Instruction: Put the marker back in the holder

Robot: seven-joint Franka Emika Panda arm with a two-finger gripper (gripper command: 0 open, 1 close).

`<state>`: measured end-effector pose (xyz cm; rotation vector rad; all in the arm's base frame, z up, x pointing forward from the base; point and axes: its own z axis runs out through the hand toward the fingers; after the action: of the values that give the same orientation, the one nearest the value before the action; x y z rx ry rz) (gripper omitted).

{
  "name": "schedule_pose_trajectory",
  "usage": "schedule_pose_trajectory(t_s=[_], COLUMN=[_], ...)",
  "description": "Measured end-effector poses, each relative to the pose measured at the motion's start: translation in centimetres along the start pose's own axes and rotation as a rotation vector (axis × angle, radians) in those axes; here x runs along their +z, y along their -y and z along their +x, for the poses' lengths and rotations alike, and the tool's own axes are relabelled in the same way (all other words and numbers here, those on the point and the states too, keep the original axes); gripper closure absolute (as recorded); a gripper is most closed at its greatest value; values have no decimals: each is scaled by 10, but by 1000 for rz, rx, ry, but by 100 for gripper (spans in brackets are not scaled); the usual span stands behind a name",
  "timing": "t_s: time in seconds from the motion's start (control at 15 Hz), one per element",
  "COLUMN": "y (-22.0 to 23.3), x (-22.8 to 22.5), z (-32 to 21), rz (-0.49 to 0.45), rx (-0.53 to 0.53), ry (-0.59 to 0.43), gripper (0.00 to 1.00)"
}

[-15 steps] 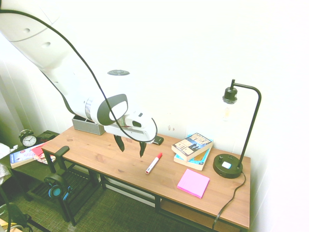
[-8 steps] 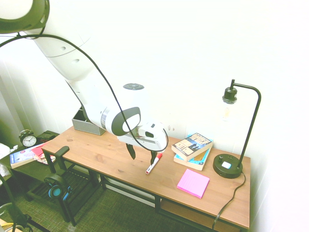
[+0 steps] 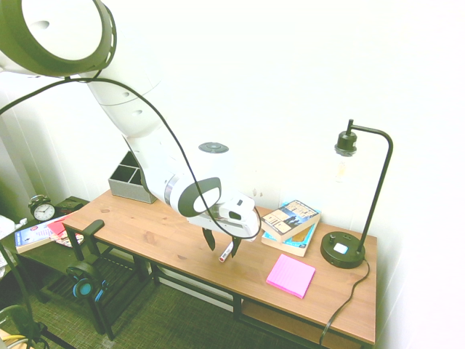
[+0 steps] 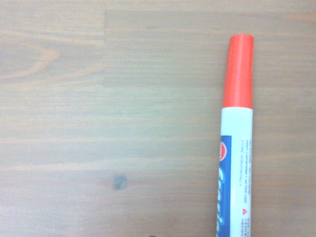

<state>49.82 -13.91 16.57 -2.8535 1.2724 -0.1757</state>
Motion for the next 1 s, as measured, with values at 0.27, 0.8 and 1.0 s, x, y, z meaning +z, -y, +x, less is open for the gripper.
schedule_pose_trajectory(t_s=[0.27, 0.8, 1.0], y=[2, 3, 7], x=[6, 10, -2], z=[-1, -2, -8], rz=[-2, 7, 24], rx=[3, 24, 70], ry=[9, 18, 100], gripper=[100, 100, 100])
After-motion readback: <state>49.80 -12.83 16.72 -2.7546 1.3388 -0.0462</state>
